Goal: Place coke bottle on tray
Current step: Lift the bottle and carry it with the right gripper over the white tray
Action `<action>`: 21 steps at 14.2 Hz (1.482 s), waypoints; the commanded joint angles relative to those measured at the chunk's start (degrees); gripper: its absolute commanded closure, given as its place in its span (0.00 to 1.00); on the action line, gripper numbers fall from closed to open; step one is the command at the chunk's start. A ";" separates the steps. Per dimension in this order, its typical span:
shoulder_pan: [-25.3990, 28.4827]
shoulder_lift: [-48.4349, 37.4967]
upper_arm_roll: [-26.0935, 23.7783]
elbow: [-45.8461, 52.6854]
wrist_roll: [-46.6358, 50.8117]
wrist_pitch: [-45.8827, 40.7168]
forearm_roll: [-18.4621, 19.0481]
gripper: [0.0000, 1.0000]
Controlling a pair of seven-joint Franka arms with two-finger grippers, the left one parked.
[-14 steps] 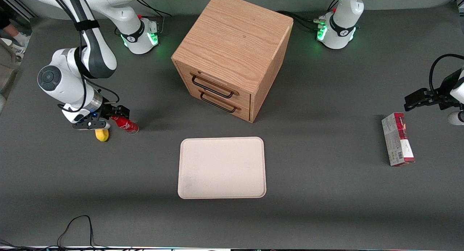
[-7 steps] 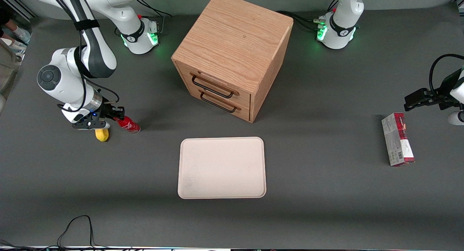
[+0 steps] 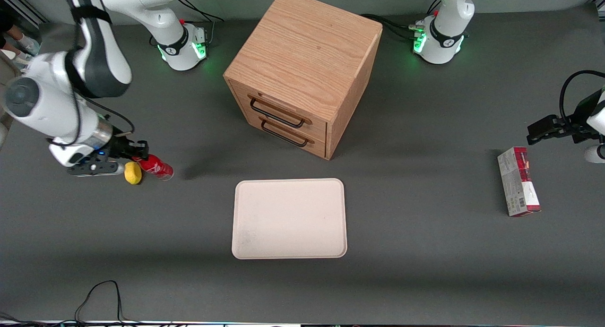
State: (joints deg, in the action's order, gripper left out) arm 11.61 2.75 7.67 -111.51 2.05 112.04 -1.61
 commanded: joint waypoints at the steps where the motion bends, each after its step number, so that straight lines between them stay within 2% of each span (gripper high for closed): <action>1: 0.60 7.51 -0.90 20.48 -0.38 -13.13 -1.29 1.00; 5: 0.61 16.64 -4.06 41.33 -0.03 -25.00 -1.38 1.00; 10: 0.87 30.53 -13.80 59.53 2.52 -24.95 -0.50 1.00; 11: 1.39 33.52 -16.17 61.31 4.00 -22.85 0.02 1.00; 12: 1.92 35.46 -18.20 61.67 4.36 -19.87 2.20 1.00; 16: 2.45 41.01 -25.94 61.59 4.37 -12.74 13.10 1.00; 17: 2.45 42.06 -26.21 61.50 4.19 -11.77 14.60 1.00; 21: 2.89 46.72 -26.13 60.98 3.40 -5.62 16.37 1.00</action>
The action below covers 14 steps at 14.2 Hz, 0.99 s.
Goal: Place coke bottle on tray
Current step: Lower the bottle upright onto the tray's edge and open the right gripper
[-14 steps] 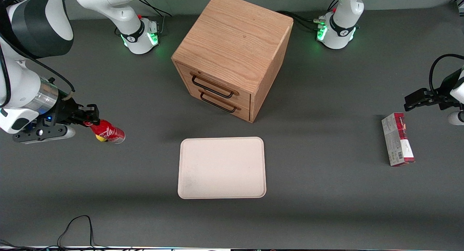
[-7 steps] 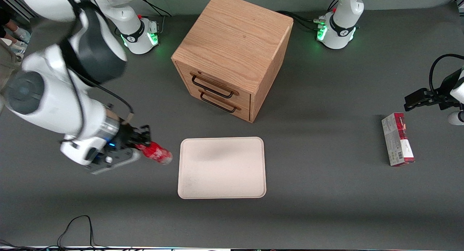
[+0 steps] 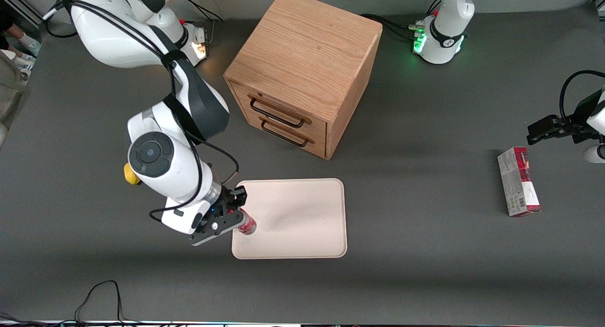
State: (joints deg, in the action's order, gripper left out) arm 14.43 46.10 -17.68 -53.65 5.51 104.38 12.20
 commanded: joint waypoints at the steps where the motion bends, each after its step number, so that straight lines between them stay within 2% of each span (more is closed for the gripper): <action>1: 0.08 4.43 -0.78 2.59 -0.06 3.63 4.04 1.00; 3: -0.19 6.19 -0.60 2.15 -0.15 5.05 5.46 1.00; 9: -0.45 6.72 -0.25 -0.22 0.20 6.53 5.46 0.99; 10: -0.63 6.72 -0.16 -0.66 0.29 6.89 5.46 0.95; 11: -0.71 6.72 -0.16 -1.19 0.64 7.07 5.46 0.76; 12: -0.71 6.72 -0.16 -1.45 0.73 7.59 5.46 0.36; 13: -0.71 6.72 -0.16 -2.24 1.08 8.90 5.20 0.12; 14: -0.71 6.64 -0.16 -3.29 2.30 10.05 5.20 0.00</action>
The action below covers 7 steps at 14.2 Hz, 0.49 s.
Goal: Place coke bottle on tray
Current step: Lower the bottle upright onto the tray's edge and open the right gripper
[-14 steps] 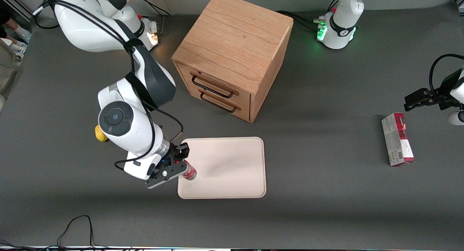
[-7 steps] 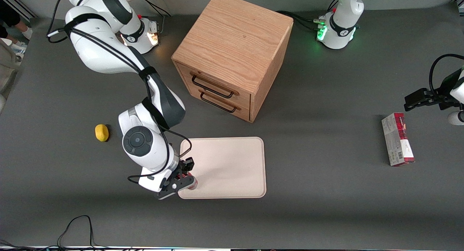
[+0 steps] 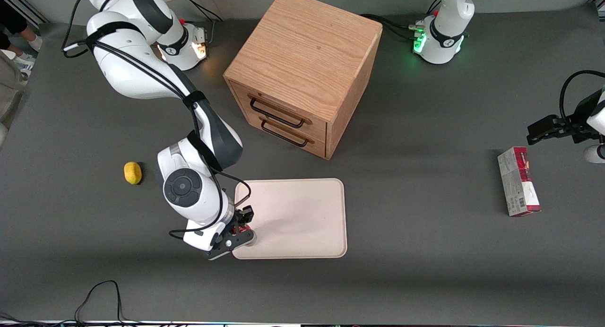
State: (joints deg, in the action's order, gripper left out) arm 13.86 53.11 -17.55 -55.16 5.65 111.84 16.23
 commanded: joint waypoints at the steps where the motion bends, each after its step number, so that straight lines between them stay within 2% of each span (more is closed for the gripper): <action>1: -0.23 -0.38 -0.20 -2.05 2.44 3.46 1.26 0.00; 7: -1.02 -1.52 -0.29 -2.23 2.70 3.13 0.83 0.00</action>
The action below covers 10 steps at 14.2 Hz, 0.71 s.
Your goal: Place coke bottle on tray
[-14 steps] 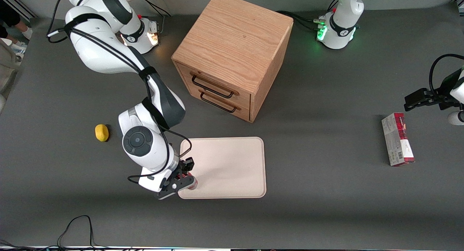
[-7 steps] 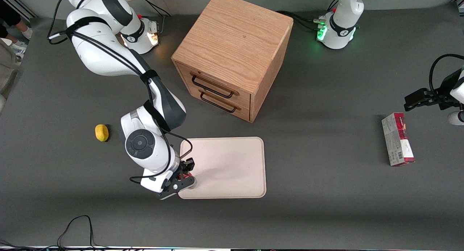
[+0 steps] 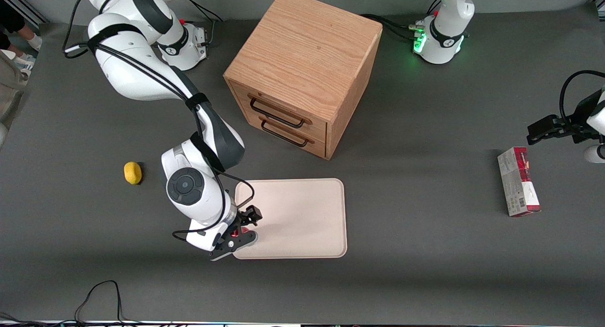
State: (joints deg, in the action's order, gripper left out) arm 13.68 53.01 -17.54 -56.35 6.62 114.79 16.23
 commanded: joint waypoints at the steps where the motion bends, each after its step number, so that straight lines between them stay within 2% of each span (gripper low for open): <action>1: -1.28 -3.07 -0.22 -2.00 1.73 -1.22 0.74 0.00; 2: -1.98 -5.70 -0.13 -4.10 1.82 -3.58 0.21 0.00; 3: -3.55 -9.20 -0.13 -6.64 1.82 -4.91 -2.14 0.00; 4: -4.61 -14.20 0.91 -10.76 1.91 -6.75 -6.25 0.00; 7: -4.45 -32.29 10.66 -27.96 1.82 -7.21 -18.74 0.00; 8: -4.36 -38.79 13.64 -34.64 1.56 -7.21 -20.43 0.00; 10: -4.36 -50.14 18.04 -45.99 1.12 -7.30 -20.80 0.00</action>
State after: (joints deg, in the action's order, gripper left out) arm 9.22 18.87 -3.25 -82.74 7.01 105.12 -2.39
